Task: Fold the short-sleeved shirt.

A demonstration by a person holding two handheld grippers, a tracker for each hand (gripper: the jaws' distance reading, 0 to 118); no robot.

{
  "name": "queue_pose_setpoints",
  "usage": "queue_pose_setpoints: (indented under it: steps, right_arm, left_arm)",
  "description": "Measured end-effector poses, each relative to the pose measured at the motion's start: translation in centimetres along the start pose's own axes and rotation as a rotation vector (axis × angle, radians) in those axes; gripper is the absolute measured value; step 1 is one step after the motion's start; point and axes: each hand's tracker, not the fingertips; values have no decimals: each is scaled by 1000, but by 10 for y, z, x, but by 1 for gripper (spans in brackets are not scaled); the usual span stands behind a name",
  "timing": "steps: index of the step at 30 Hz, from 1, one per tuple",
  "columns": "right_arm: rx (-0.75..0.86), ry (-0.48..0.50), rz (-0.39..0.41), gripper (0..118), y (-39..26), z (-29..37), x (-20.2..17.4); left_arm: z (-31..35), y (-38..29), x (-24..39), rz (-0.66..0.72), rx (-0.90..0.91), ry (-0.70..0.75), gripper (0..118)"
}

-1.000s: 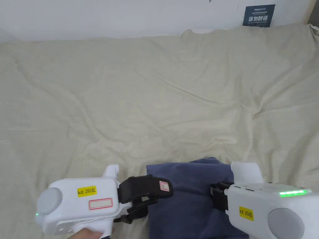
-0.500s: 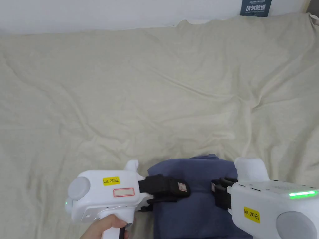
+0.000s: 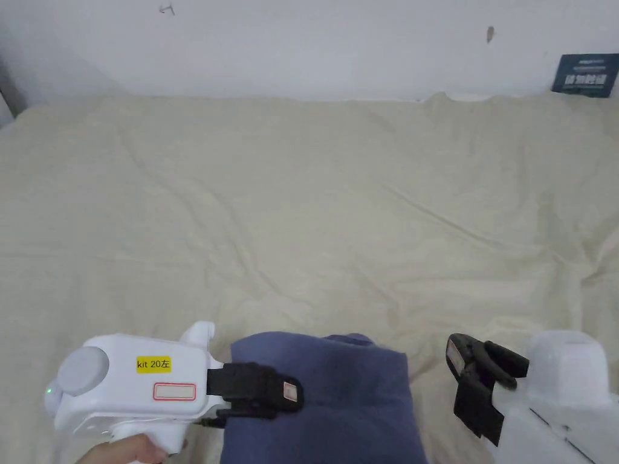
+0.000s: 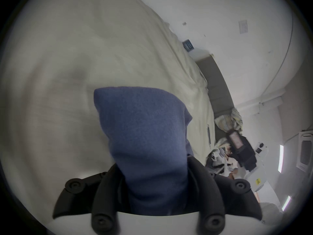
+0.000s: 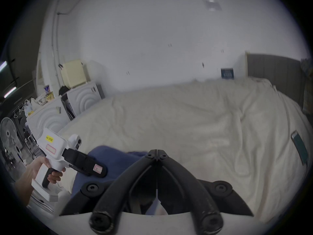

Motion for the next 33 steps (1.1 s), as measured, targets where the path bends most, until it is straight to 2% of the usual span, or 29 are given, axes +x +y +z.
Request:
queue_pose_setpoints:
  steps: [8, 11, 14, 18, 23, 26, 30, 32, 33]
  right_arm:
    - [207, -35, 117, 0, 17, -6, -94]
    - [321, -66, 126, 0, 21, -5, -125]
    - [351, -55, 135, 0, 26, -11, -148]
    - [379, -80, 227, 0, 32, -27, -179]
    - [403, -30, 213, 0, 38, -44, -206]
    - [406, -30, 227, 0, 38, -52, -218]
    - [396, -59, 242, 0, 37, -49, -206]
    - [387, -76, 246, 0, 39, -49, -202]
    - [387, -83, 247, 0, 40, -47, -199]
  left_arm:
    - [131, 24, -74, 28, 121, 254, 36]
    - [176, 33, -94, 21, 164, 382, 36]
    - [219, 45, -115, 17, 196, 515, 36]
    - [269, 59, -146, 53, 247, 582, 36]
    - [314, 87, -172, -16, 236, 882, 36]
    - [330, 106, -189, -91, 217, 940, 36]
    - [334, 128, -207, -181, 235, 1107, 36]
    - [332, 137, -215, -250, 211, 1137, 36]
    - [327, 136, -214, -244, 221, 1174, 40]
